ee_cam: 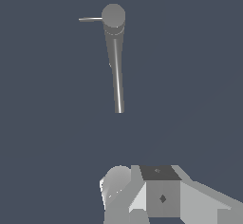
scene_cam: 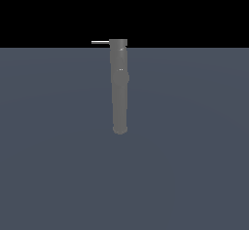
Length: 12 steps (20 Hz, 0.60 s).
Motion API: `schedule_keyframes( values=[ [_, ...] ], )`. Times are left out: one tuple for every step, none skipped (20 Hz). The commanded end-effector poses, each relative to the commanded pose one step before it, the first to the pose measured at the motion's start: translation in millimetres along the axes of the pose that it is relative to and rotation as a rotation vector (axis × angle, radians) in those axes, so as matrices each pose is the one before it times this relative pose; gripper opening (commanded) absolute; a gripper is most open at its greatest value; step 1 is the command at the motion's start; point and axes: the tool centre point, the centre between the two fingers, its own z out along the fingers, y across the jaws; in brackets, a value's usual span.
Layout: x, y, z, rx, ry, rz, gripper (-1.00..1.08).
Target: Turn on the faucet by rotating a designated handle.
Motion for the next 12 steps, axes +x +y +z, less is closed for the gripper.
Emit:
schedule_keyframes(
  values=[
    [0.0, 0.01, 0.0, 0.0, 0.0, 0.0, -1.0],
    [0.21, -0.06, 0.16, 0.0, 0.0, 0.0, -1.0],
    [0.62, -0.19, 0.48, 0.0, 0.0, 0.0, -1.0],
    [1.05, -0.31, 0.82, 0.00038, -0.00001, -0.00058, -1.0],
    [1.44, -0.44, 1.12, 0.0, 0.0, 0.0, -1.0],
    [1.89, -0.54, 1.47, 0.00056, -0.00003, -0.0008, -1.0],
    [2.29, -0.68, 1.78, 0.0004, -0.00002, -0.00057, -1.0],
    [2.72, -0.8, 2.12, 0.00056, -0.00003, -0.0008, -1.0],
    [3.15, -0.93, 2.44, 0.00056, -0.00003, -0.0008, -1.0],
    [3.57, -1.05, 2.77, 0.00068, -0.00003, -0.00098, -1.0],
    [3.99, -1.17, 3.08, 0.00078, -0.00004, -0.00114, -1.0],
    [4.38, -1.28, 3.38, 0.00078, -0.00004, -0.00114, -1.0]
  ],
)
